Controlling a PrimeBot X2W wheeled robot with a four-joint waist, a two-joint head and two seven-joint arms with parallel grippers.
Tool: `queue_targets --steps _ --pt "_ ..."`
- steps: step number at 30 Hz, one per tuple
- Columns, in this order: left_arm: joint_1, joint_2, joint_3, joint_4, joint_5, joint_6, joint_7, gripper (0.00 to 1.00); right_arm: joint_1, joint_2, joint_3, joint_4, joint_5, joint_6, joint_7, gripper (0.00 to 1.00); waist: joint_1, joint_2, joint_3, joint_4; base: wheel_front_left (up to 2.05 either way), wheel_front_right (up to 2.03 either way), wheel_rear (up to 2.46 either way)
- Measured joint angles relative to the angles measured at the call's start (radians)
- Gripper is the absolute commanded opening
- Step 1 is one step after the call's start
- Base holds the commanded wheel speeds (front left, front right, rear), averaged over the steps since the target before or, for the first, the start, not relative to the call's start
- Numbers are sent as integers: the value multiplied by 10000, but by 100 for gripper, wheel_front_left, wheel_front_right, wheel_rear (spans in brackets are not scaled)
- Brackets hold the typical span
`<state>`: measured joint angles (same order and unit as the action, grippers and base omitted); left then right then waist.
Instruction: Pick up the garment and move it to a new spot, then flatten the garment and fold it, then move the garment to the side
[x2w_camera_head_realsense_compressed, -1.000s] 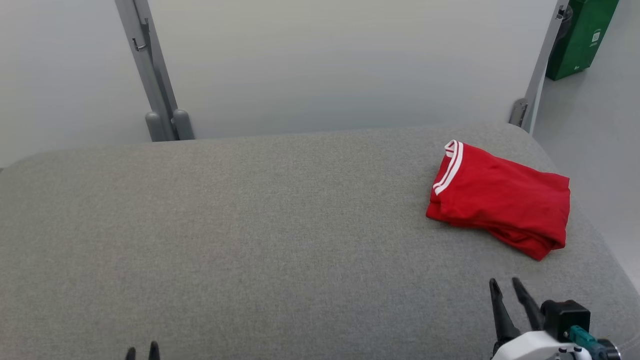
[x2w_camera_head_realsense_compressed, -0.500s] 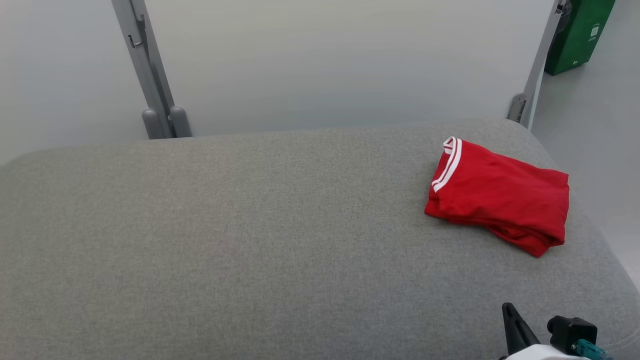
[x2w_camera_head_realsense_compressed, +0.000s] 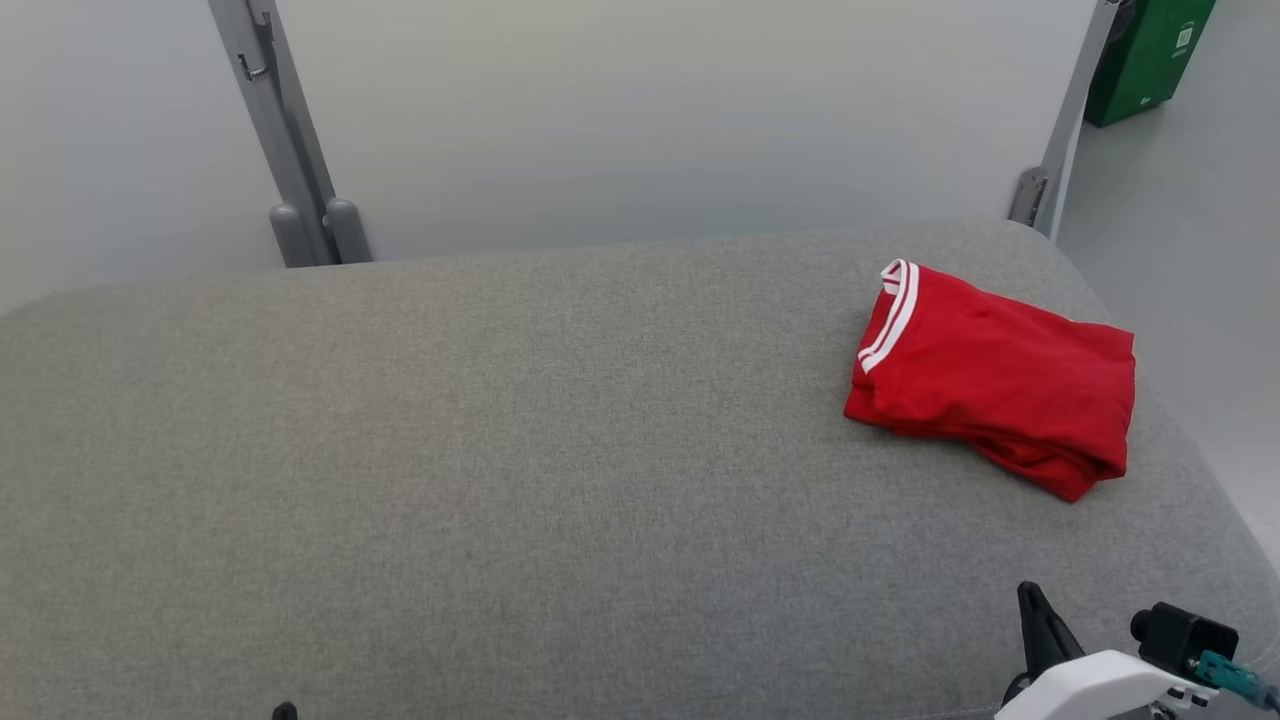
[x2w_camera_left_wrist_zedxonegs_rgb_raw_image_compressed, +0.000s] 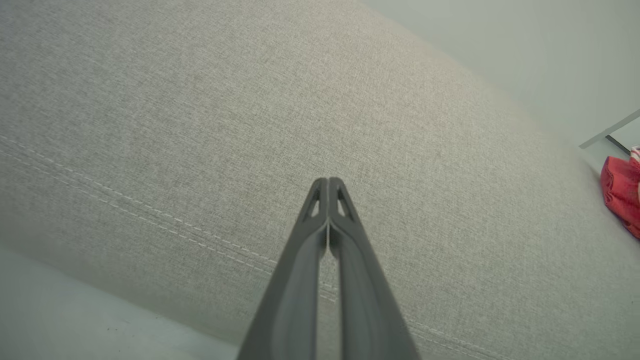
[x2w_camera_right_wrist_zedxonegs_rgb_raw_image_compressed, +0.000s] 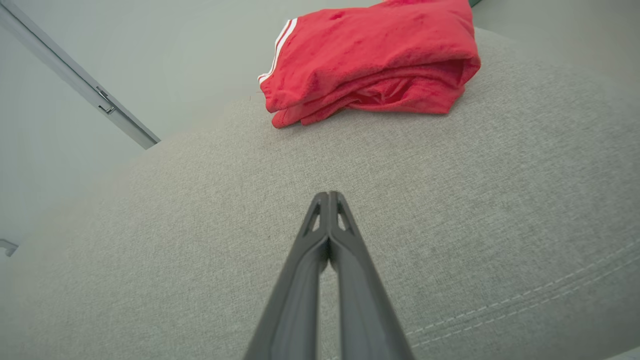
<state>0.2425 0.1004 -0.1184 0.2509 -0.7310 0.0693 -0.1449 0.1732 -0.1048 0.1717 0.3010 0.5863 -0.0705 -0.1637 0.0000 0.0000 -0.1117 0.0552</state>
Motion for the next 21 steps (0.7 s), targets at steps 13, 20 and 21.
queue_targets --steps 13,20,21 --pt "-421 -130 320 31 -1296 -313 401 0 -326 98 -481 -10 1546 280 479 0 0 0 176 -84 0 0 0" --pt "-678 -157 523 65 -2033 -485 663 0 -553 140 -759 -17 2422 456 711 0 0 0 279 -133 0 0 0" --pt "-707 -161 541 69 -2104 -497 696 0 -584 153 -800 -15 2568 481 752 0 0 0 293 -141 0 0 0"
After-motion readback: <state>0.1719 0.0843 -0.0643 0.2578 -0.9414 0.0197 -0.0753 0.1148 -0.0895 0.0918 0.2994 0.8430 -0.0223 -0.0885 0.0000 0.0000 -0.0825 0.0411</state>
